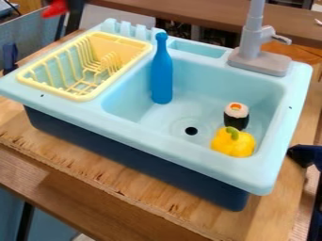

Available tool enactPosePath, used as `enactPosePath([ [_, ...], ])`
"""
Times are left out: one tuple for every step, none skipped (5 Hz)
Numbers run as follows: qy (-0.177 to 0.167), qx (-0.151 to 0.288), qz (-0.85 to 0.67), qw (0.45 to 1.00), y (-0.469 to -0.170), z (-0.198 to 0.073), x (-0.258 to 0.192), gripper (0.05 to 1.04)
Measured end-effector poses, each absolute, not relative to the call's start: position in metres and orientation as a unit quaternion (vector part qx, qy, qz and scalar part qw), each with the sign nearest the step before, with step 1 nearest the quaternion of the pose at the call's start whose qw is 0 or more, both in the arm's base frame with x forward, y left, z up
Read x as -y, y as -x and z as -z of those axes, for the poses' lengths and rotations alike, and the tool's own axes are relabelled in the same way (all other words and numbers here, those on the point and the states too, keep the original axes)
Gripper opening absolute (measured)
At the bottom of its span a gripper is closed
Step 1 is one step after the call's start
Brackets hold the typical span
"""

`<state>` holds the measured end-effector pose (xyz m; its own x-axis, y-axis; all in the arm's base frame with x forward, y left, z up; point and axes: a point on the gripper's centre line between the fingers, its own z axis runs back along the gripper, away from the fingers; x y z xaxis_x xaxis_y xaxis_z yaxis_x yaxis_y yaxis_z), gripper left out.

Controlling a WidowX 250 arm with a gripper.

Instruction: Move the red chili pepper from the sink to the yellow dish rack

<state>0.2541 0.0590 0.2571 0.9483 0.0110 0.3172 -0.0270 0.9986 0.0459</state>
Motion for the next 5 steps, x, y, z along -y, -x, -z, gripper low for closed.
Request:
enactPosePath([
  [-0.031,0.144,-0.065,0.987,-0.273,-0.235,-0.103,0.320],
  [-0.018,0.149,-0.105,0.983,-0.286,-0.220,-0.125,0.320],
  [0.009,0.137,-0.133,0.982,-0.302,-0.195,-0.140,0.320],
  [0.033,0.107,-0.146,0.983,-0.312,-0.169,-0.143,0.320],
  [0.046,0.072,-0.166,0.982,-0.317,-0.136,-0.146,0.320],
])
